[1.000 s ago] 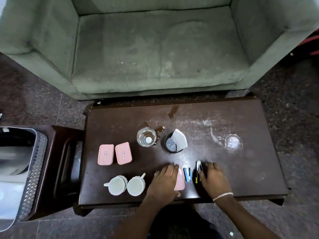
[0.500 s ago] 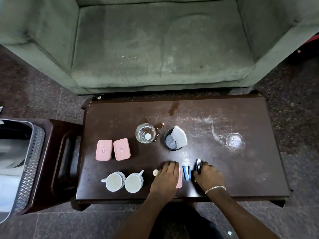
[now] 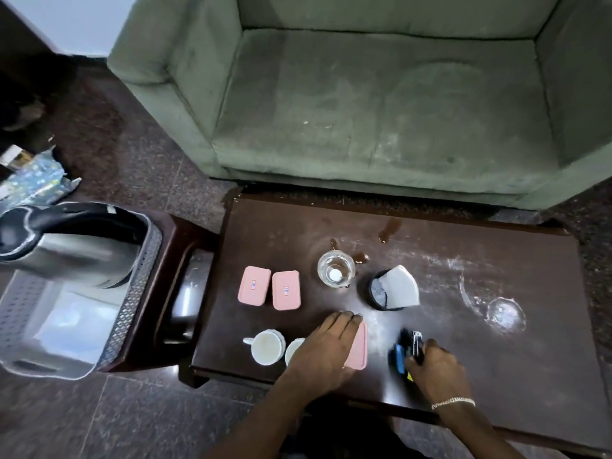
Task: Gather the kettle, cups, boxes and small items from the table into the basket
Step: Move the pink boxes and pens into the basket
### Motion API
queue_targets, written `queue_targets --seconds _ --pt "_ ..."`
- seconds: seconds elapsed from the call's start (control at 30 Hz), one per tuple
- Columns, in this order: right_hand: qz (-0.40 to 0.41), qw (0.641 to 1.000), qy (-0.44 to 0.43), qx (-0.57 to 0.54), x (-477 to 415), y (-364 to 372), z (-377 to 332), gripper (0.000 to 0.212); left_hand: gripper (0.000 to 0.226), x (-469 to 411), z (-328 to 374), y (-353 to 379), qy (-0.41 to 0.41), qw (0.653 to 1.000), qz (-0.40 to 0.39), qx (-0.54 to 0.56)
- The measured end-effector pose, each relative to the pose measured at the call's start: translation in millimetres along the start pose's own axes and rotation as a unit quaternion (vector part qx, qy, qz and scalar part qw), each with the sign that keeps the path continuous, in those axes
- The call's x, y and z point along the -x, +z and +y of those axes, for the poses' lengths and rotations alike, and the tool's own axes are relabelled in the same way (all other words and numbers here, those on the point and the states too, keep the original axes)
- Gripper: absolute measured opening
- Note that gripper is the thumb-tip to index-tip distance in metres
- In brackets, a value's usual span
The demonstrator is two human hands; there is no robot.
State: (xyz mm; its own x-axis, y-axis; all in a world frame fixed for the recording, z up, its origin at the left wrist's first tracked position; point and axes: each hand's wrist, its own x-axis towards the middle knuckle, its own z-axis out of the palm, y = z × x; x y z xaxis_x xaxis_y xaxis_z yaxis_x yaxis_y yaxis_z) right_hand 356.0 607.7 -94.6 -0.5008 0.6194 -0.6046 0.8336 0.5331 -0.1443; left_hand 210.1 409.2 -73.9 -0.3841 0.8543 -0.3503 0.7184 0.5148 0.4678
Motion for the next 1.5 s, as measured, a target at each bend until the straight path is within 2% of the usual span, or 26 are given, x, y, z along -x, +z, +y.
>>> queue_targets --seconds 0.17,0.47,0.63,0.8,0.97,1.1,1.33,1.43,1.5 --pt "0.005 0.998 -0.059 -0.038 28 -11 -82 0.031 0.095 49 -59 -60 -0.016 0.998 0.067 -0.011" --pt "-0.013 0.978 -0.178 -0.109 74 3 -260 0.032 0.098 174 -181 -155 -0.150 0.983 0.096 0.031" --pt "-0.045 0.956 -0.256 -0.140 99 25 -351 0.031 0.103 246 -251 -174 -0.219 0.970 0.093 0.048" --pt "-0.064 0.943 -0.281 -0.166 125 44 -421 0.035 0.103 285 -304 -172 -0.274 0.956 0.085 0.056" --pt "-0.107 0.934 -0.296 -0.167 143 66 -467 0.037 0.103 295 -336 -168 -0.303 0.947 0.078 0.071" --pt "-0.122 0.931 -0.311 -0.148 149 80 -488 0.034 0.104 297 -351 -153 -0.312 0.949 0.027 0.037" --pt "-0.134 0.931 -0.319 -0.120 162 103 -523 0.033 0.113 294 -361 -138 -0.318 0.945 -0.034 0.062" --pt "-0.135 0.933 -0.318 -0.103 167 113 -539 0.033 0.114 295 -365 -131 -0.307 0.948 -0.012 0.087" --pt "-0.130 0.935 -0.316 -0.097 171 118 -548 0.030 0.106 299 -369 -129 -0.299 0.948 0.008 0.109"
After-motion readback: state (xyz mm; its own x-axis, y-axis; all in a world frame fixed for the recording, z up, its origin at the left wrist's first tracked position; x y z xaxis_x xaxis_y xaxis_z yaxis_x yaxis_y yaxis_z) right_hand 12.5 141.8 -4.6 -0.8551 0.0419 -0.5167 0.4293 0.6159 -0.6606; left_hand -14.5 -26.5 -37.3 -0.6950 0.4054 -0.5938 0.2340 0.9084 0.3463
